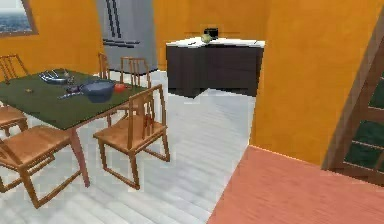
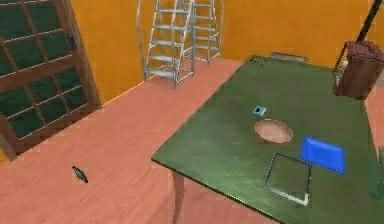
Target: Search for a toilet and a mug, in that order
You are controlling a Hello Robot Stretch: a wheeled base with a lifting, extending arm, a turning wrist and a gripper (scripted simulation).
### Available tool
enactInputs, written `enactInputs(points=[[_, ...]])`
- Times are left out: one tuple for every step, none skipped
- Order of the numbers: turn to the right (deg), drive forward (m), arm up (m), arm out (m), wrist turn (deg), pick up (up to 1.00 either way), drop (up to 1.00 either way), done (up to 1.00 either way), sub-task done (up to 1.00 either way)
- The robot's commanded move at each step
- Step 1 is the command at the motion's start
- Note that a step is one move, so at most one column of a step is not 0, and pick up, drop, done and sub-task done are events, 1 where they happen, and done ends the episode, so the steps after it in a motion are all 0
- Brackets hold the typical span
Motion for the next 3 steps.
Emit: enactInputs(points=[[-45.0, 0.0, 0.0, 0.0, 0.0, 0.0, 0.0, 0.0, 0.0], [-15.0, 0.0, 0.0, 0.0, 0.0, 0.0, 0.0, 0.0, 0.0], [0.0, 0.05, 0.0, 0.0, 0.0, 0.0, 0.0, 0.0, 0.0]])
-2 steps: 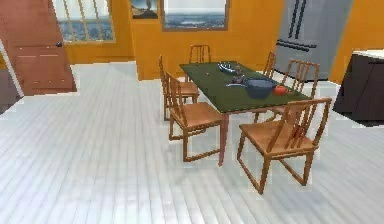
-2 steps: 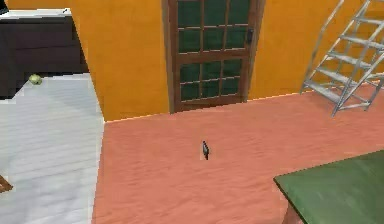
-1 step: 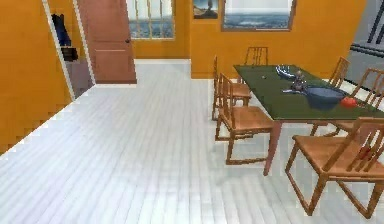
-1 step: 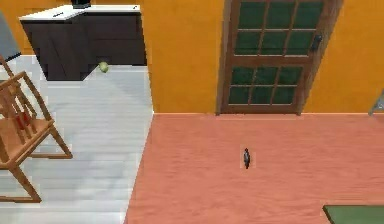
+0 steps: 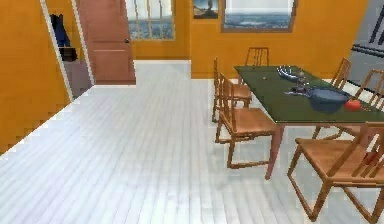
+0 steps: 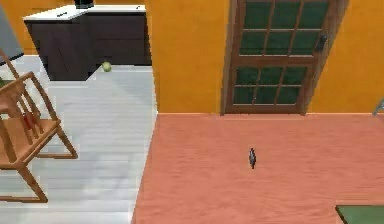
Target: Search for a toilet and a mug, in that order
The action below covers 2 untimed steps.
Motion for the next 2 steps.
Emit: enactInputs(points=[[-45.0, 0.0, 0.0, 0.0, 0.0, 0.0, 0.0, 0.0, 0.0], [-36.0, 0.0, 0.0, 0.0, 0.0, 0.0, 0.0, 0.0, 0.0]])
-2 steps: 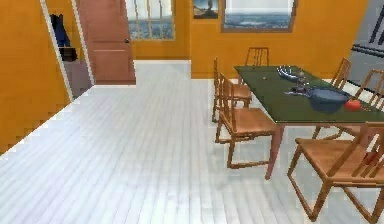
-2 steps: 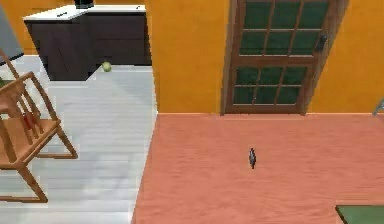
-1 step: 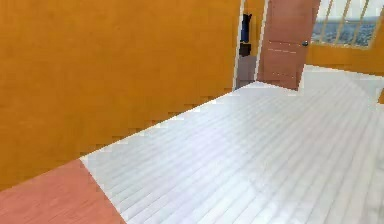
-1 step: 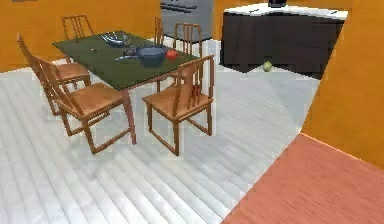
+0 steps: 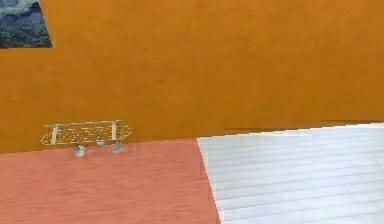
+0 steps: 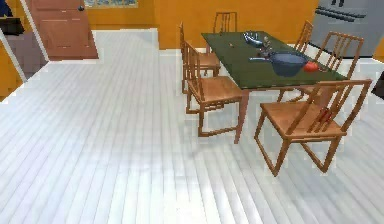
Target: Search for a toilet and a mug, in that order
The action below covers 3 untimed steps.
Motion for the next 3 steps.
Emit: enactInputs(points=[[0.0, 0.25, 0.0, 0.0, 0.0, 0.0, 0.0, 0.0, 0.0], [-33.0, 0.0, 0.0, 0.0, 0.0, 0.0, 0.0, 0.0, 0.0], [0.0, 0.85, 0.0, 0.0, 0.0, 0.0, 0.0, 0.0, 0.0]])
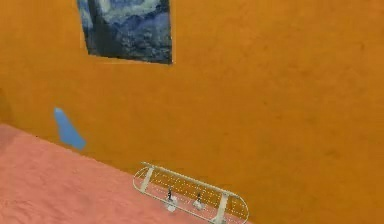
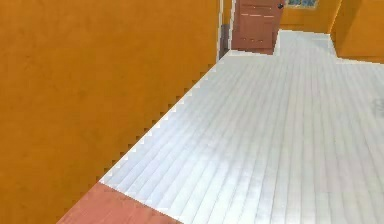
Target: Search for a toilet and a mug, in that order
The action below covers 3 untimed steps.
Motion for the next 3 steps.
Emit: enactInputs(points=[[-39.0, 0.0, 0.0, 0.0, 0.0, 0.0, 0.0, 0.0, 0.0], [0.0, 0.8, 0.0, 0.0, 0.0, 0.0, 0.0, 0.0, 0.0], [-36.0, 0.0, 0.0, 0.0, 0.0, 0.0, 0.0, 0.0, 0.0]])
